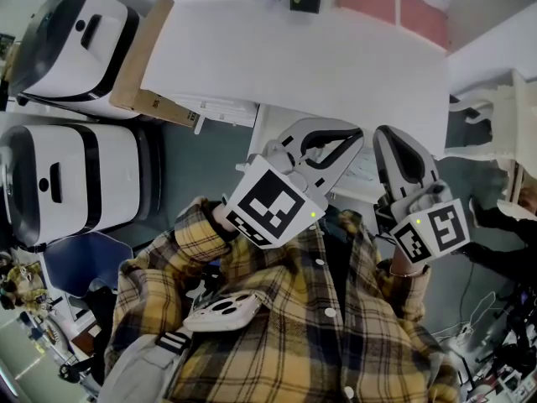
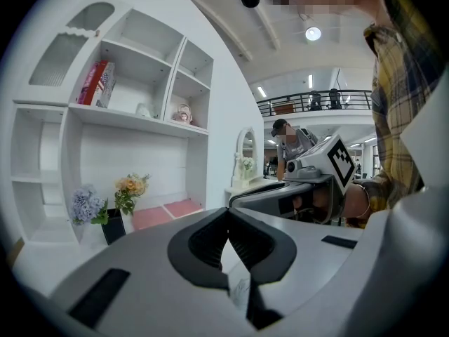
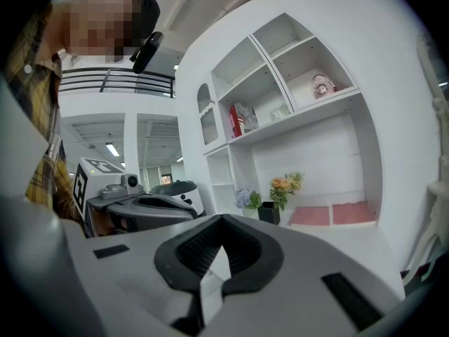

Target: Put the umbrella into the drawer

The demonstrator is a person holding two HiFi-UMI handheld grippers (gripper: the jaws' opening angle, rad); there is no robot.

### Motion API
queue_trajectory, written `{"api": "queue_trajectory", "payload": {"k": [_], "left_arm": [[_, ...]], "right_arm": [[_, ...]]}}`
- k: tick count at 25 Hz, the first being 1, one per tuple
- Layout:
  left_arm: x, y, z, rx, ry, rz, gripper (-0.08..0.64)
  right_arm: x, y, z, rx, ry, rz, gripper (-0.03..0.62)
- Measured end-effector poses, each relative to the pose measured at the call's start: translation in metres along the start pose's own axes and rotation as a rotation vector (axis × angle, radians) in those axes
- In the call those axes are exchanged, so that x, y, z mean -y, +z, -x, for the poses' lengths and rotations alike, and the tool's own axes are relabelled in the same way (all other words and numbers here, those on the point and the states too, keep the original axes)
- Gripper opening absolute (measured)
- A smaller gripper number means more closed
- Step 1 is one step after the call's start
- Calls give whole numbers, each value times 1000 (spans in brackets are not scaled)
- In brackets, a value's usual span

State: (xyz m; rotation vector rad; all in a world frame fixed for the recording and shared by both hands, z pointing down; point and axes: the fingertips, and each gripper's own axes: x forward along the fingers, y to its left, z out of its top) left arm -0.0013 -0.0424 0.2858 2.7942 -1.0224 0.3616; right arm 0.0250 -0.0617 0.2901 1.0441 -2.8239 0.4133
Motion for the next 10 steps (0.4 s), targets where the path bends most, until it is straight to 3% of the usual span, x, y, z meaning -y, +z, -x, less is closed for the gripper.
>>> {"api": "queue_trajectory", "payload": {"k": [10], "left_arm": [[-2, 0, 7, 1, 3, -6, 20]], "right_arm": [[-5, 3, -1, 3, -2, 0, 17]]}}
